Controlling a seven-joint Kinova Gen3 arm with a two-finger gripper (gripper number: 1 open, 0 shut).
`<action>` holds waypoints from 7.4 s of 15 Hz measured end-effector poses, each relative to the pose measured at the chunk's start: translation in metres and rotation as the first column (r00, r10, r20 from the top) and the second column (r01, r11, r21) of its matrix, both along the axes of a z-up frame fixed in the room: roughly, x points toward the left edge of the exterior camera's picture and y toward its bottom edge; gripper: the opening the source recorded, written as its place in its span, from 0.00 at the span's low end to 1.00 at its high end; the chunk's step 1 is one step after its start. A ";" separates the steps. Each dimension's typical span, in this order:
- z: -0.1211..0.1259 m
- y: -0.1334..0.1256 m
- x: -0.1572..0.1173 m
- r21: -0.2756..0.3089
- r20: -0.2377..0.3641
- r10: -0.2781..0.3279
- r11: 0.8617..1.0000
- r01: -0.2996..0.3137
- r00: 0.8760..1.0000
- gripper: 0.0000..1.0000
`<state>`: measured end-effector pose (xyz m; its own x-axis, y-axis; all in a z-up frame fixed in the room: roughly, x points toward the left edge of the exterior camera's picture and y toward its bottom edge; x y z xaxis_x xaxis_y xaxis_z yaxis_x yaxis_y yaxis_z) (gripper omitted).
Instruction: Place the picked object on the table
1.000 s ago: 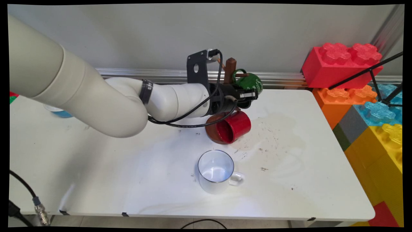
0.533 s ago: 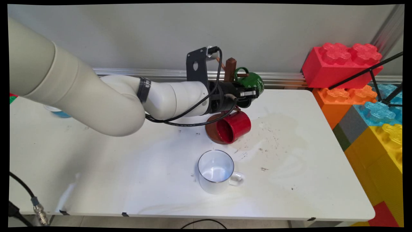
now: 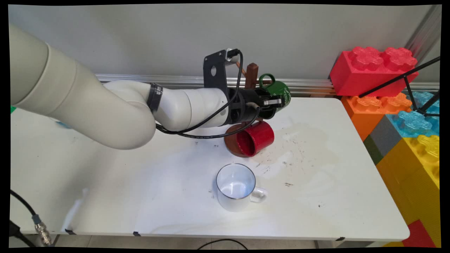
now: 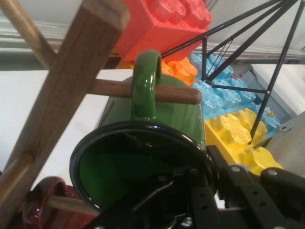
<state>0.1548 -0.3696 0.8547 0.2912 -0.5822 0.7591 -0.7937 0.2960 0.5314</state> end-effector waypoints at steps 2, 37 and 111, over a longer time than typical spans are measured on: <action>0.002 0.001 -0.002 0.001 -0.004 -0.002 1.000 0.002 1.000 0.00; 0.047 0.053 -0.007 0.043 0.032 -0.164 0.986 0.163 0.986 0.00; 0.006 -0.128 0.129 0.784 0.575 -0.761 0.618 0.064 0.300 0.00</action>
<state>0.2837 -0.4981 0.8605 -0.6720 -0.7321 -0.1113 -0.7253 0.6810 -0.1004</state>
